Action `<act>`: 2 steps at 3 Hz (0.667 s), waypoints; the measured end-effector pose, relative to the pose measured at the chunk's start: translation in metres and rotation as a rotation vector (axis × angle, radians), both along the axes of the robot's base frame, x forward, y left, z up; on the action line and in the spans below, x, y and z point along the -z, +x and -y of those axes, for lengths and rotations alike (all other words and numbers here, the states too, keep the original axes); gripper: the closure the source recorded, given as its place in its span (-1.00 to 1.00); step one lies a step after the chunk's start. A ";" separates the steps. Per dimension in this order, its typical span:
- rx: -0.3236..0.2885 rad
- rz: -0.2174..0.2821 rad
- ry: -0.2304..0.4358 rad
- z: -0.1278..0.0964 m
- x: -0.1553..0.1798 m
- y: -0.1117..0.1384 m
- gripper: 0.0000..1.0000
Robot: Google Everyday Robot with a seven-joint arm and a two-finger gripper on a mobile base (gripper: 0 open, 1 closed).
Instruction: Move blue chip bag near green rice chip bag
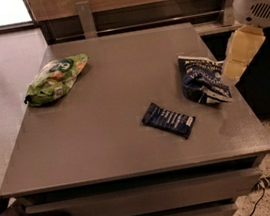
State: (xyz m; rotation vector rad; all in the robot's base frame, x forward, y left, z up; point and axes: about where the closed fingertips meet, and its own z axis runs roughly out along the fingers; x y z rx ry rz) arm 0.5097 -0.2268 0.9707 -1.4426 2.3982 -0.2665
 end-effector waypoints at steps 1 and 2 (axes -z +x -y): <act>0.109 -0.009 0.018 0.009 0.015 0.035 -1.00; 0.195 -0.132 0.162 0.008 0.069 0.063 -1.00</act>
Offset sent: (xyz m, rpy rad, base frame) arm 0.0724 -0.0153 -0.0755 0.1918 0.1787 -0.2518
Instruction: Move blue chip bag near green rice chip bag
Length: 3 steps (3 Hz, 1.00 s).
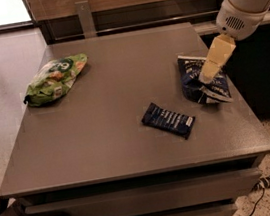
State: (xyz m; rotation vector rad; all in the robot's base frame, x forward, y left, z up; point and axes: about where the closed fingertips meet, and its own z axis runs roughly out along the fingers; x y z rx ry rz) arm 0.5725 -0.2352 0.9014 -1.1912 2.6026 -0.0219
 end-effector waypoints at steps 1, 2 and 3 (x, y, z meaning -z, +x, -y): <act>0.012 -0.056 0.093 -0.011 0.029 0.010 -1.00; 0.012 -0.056 0.093 -0.011 0.029 0.010 -1.00; 0.013 -0.087 0.112 -0.019 0.045 0.014 -1.00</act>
Offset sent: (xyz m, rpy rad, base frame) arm 0.0074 0.0074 -0.0212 0.0702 0.0412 -0.0114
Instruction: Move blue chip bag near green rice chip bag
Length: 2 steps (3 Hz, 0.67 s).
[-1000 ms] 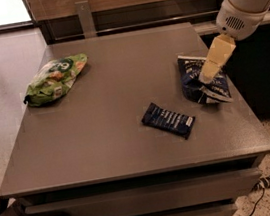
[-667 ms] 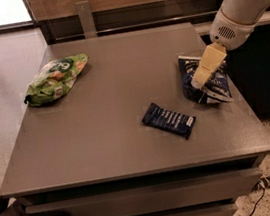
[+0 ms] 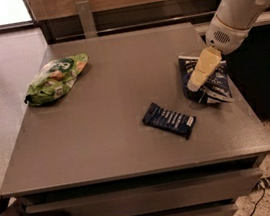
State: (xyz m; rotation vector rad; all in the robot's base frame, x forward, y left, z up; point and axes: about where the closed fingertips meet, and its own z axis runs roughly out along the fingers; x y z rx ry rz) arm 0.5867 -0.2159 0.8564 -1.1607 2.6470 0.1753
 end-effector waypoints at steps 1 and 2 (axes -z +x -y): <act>0.005 -0.082 0.085 -0.015 0.040 0.001 -0.94; -0.006 -0.103 0.135 -0.025 0.053 0.001 -0.47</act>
Offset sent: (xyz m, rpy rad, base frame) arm -0.0015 0.0345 -0.0640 0.1966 0.1273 0.0173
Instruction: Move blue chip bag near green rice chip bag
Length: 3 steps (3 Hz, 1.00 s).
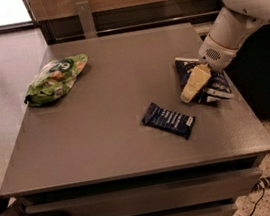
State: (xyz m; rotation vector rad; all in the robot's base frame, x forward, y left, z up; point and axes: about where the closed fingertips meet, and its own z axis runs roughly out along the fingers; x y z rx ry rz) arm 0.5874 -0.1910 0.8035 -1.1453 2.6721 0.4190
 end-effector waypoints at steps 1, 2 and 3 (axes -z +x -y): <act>0.000 0.000 0.000 0.000 -0.004 0.000 -0.03; 0.000 0.000 0.000 0.000 -0.007 0.000 0.43; 0.000 0.000 0.000 0.000 -0.010 0.000 0.91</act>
Offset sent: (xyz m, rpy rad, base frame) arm 0.0000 0.0000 0.0037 0.0000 0.0000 0.0000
